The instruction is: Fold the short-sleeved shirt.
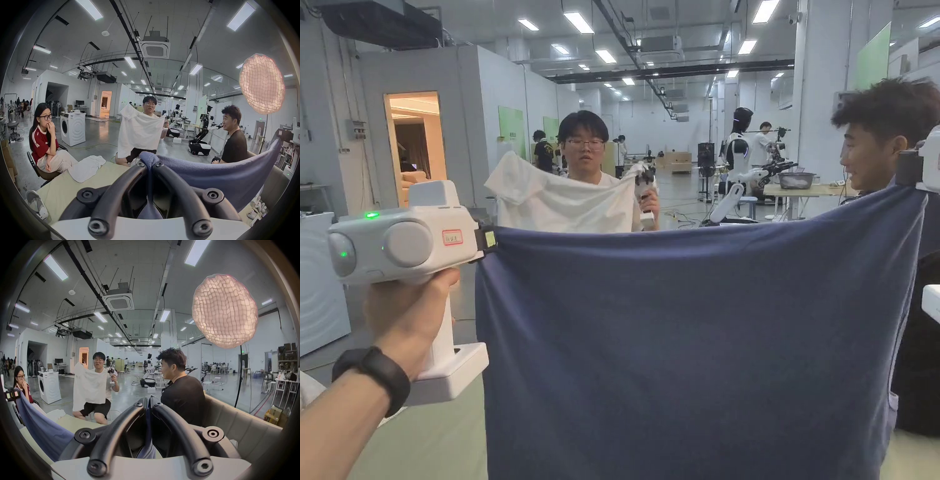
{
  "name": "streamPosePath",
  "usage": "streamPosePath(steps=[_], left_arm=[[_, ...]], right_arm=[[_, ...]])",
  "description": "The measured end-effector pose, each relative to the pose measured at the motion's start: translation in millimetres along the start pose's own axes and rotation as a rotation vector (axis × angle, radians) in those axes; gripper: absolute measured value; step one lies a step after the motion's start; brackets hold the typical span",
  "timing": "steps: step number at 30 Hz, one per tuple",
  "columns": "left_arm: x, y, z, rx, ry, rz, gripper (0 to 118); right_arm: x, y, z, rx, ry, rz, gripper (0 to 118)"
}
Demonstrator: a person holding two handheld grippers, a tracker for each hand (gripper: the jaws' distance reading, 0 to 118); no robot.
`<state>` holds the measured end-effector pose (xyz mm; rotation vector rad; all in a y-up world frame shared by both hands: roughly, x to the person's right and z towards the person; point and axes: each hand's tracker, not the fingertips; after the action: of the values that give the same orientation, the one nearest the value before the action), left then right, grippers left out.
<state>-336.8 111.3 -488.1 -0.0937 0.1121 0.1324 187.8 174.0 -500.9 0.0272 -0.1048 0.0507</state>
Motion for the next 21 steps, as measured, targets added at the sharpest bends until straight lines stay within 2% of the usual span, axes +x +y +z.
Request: streamPosePath(steps=[3,7,14,18,21], left_arm=[[9,0,-21,-0.005,-0.002,0.005,0],[18,-24,-40,-0.034,-0.02,-0.017,0],[15,-147,-54,-0.272,-0.022,0.002,0],[2,-209,-39,-0.345,-0.044,0.036,0],[-12,-242,-2,-0.374,-0.063,0.055,0]], right_arm=[[-3,3,-14,0.008,-0.021,0.007,1],[0,-16,-25,-0.012,-0.01,-0.047,1],[3,-123,-33,-0.213,0.012,-0.009,1],[19,-179,-5,-0.285,0.022,-0.077,1],[34,-213,36,-0.303,0.02,-0.089,1]])
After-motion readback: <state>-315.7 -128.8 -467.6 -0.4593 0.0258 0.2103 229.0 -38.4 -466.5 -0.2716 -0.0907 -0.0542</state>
